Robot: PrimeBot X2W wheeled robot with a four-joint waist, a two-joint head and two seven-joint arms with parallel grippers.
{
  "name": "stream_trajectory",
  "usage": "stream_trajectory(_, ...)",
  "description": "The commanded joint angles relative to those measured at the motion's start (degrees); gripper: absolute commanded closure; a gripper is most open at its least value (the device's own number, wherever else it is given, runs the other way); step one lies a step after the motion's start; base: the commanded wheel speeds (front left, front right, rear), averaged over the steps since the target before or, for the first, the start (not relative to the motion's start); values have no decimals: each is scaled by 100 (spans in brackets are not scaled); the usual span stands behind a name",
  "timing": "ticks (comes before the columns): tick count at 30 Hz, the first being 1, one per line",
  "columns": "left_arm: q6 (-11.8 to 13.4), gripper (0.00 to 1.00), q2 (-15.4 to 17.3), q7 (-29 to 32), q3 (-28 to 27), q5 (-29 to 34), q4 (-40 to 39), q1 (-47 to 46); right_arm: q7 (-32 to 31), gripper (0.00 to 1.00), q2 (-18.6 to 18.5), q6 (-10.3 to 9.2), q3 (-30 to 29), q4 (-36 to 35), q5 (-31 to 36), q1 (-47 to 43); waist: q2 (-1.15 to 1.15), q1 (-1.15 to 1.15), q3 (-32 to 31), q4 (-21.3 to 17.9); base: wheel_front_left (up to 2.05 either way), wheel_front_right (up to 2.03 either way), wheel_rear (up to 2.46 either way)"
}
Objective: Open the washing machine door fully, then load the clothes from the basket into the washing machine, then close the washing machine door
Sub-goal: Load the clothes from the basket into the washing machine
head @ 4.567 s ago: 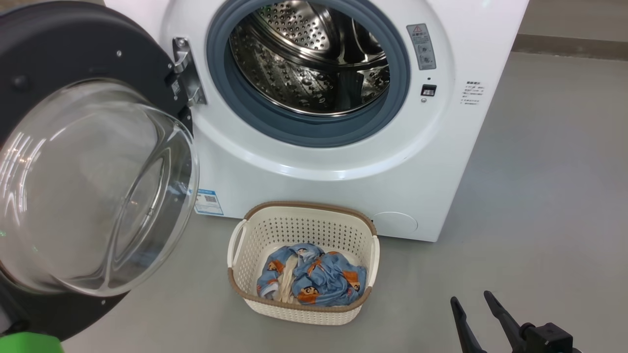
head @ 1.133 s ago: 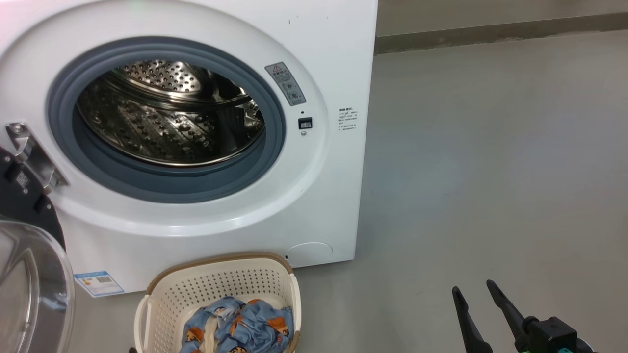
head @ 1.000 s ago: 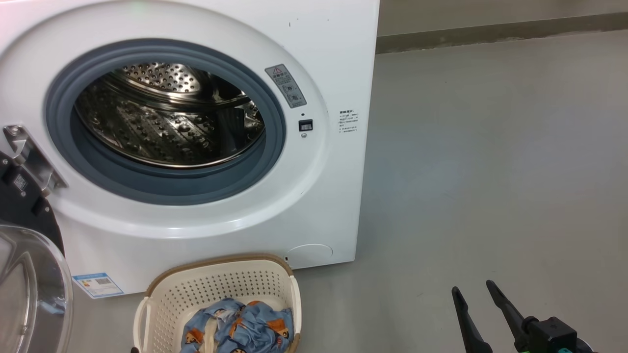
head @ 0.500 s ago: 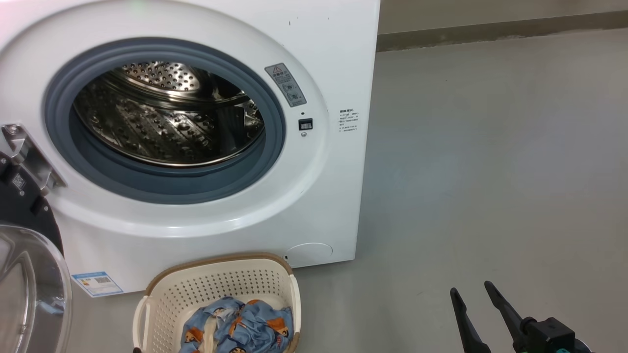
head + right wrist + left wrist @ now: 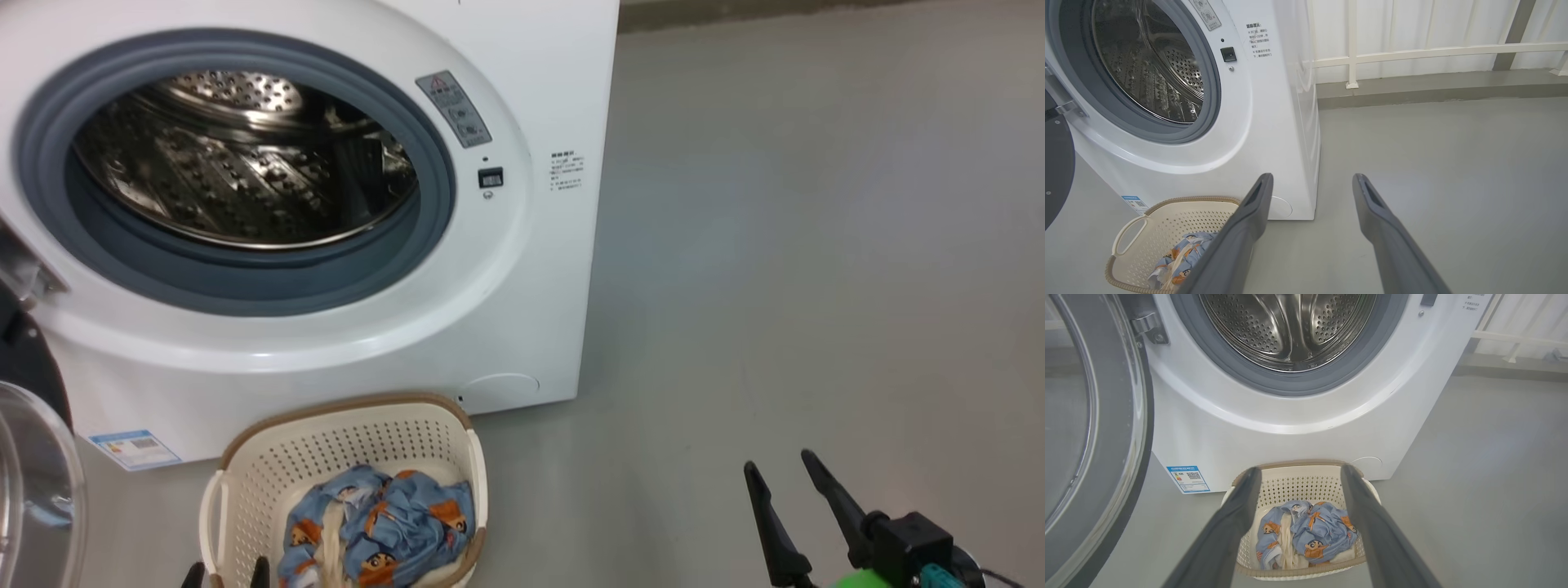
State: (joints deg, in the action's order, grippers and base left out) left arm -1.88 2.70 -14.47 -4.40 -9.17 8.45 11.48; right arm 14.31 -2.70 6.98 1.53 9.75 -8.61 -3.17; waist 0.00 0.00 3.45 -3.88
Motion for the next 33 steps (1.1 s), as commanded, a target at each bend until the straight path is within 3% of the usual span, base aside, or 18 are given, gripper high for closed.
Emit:
stream_trajectory(1,-35,0,24,-52,-187,55,-13,-298,69,0,-20,51,194,-161,-12,266,0,0,254,-92,0,0,0)
stream_trajectory(21,-364,0,36,-52,138,49,1575,-2238,69,0,-19,51,276,-265,96,1093,0,0,1878,173,0,0,0)
stream_trajectory(33,-530,0,167,-52,685,76,3594,-3691,69,0,-145,51,320,-318,247,1501,0,0,2590,414,0,0,0)
